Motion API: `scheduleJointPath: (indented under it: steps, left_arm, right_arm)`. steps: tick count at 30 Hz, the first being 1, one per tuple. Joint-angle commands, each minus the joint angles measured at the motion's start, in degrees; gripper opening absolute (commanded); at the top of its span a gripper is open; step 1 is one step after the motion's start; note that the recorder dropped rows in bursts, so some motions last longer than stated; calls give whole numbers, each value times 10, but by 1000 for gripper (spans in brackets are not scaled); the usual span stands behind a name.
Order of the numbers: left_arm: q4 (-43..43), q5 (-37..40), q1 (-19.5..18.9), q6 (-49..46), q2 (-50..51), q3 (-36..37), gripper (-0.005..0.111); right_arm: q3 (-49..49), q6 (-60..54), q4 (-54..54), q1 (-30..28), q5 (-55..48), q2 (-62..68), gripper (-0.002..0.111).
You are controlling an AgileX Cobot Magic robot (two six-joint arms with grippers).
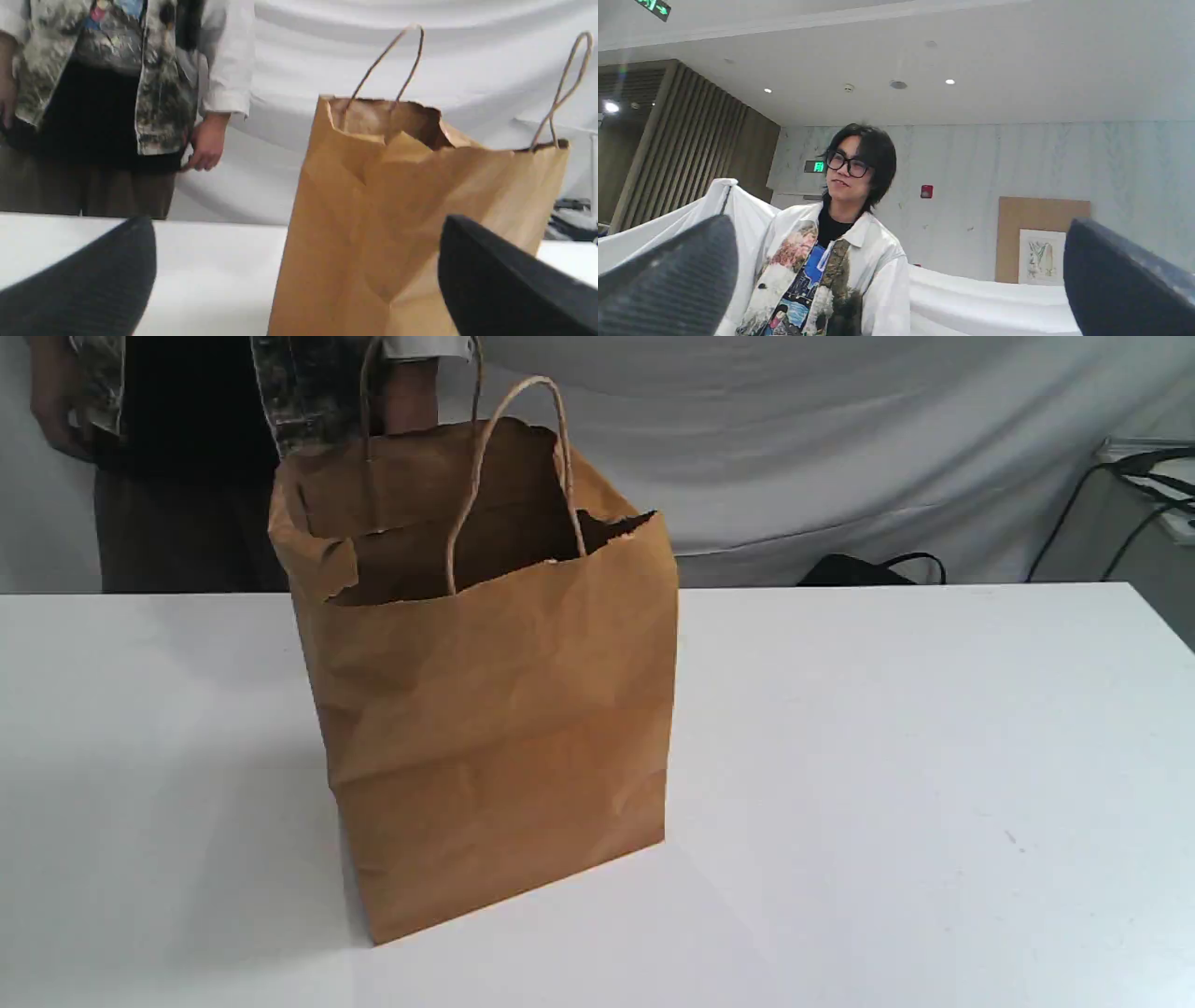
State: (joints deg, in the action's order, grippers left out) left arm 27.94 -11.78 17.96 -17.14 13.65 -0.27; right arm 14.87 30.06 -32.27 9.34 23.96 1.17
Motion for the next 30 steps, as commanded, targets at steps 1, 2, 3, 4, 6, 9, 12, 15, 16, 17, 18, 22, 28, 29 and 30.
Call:
scheduleJointPath:
  steps: [1,2,3,4,6,9,12,15,16,17,18,22,28,29,30]
  left_arm:
    - [12,22,2,-5,-4,3,81]
    - [12,18,2,-5,-4,3,80]
    - [5,12,2,-1,-4,3,76]
    - [-21,7,2,17,-4,3,72]
    - [-91,-8,2,71,-4,3,64]
    - [-249,-50,2,164,-4,3,56]
    - [-453,-115,2,245,-4,3,49]
    - [-487,-146,2,261,-4,3,42]
    - [-465,-137,2,261,-4,3,40]
    - [-430,-122,2,258,-4,3,37]
    - [-395,-100,2,252,-4,3,34]
    - [-377,-53,2,306,-4,3,29]
    - [-376,-44,2,325,-4,3,29]
    - [-377,-39,2,325,-4,3,29]
    - [-377,-31,2,325,-4,3,29]
  right_arm:
    - [-4,4,15,-3,-14,-2,92]
    - [-4,4,19,-3,-17,-2,92]
    - [-4,4,18,-3,-17,-2,92]
    - [-4,4,18,-3,-19,-2,92]
    - [-4,5,18,-3,-19,-2,92]
    - [-4,5,18,-3,-19,-2,92]
    - [-4,5,18,-3,-19,-2,92]
    - [-4,5,18,-3,-19,-2,92]
    - [-4,5,18,-3,-19,-2,92]
    - [-4,5,18,-3,-19,-2,92]
    - [-4,5,18,-3,-19,-2,92]
    - [-4,8,18,-3,-19,-2,92]
    - [-4,17,18,-3,-19,-2,92]
    - [-4,17,18,-3,-19,-2,92]
    - [-4,17,18,-3,-19,-2,92]
